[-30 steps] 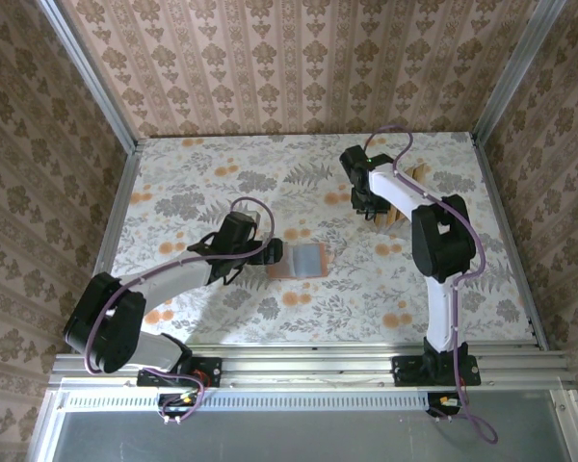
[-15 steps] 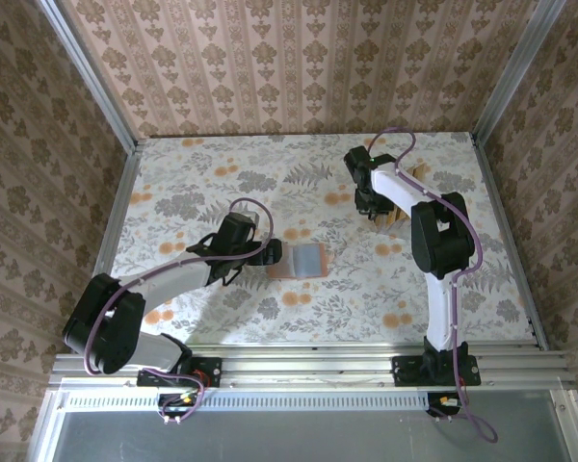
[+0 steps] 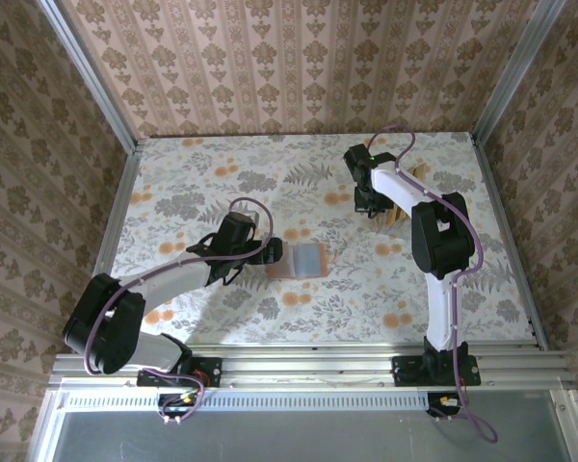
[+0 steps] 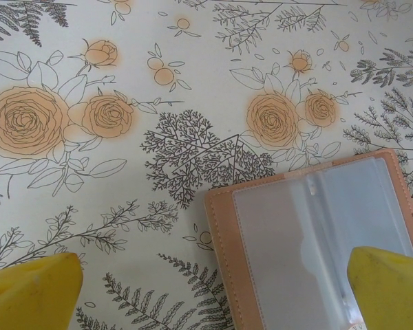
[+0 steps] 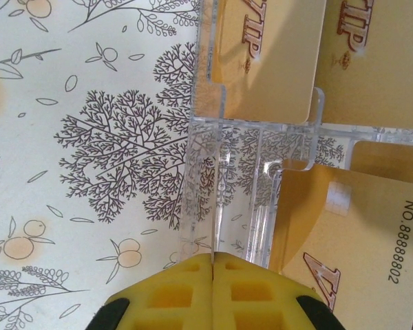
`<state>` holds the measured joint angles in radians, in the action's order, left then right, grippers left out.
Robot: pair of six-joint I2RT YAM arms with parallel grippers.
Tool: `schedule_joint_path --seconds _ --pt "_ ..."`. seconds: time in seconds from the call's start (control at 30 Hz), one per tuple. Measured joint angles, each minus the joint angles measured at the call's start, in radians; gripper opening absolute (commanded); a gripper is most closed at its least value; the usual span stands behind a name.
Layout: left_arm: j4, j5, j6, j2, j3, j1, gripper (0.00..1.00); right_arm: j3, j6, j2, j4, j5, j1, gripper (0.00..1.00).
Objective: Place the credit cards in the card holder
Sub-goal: Pick up the credit card from the storage box, then insert the credit card into the card slot.
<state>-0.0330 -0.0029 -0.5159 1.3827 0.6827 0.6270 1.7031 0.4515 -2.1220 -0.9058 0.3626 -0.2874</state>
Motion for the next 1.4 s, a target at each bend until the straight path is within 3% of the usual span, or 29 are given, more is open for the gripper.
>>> schedule_joint_path --seconds 0.3,0.7,0.93,1.17,1.4 --pt "0.0 0.0 0.0 0.0 0.0 0.002 1.0 -0.01 0.023 0.049 0.0 -0.079 0.022 0.0" --pt "-0.006 -0.001 0.0 0.0 0.008 0.014 1.0 -0.129 0.048 0.279 0.062 -0.237 0.032 0.0" --pt "-0.035 -0.019 0.0 0.0 0.018 0.013 1.0 -0.375 0.084 0.496 0.303 -0.522 0.032 0.0" --pt "-0.051 -0.026 0.001 0.0 0.018 0.005 1.0 -0.669 0.175 0.602 0.657 -0.842 0.031 0.0" --pt "-0.095 -0.047 0.024 0.0 0.021 0.0 1.0 -0.903 0.284 0.618 0.963 -0.986 -0.026 0.0"
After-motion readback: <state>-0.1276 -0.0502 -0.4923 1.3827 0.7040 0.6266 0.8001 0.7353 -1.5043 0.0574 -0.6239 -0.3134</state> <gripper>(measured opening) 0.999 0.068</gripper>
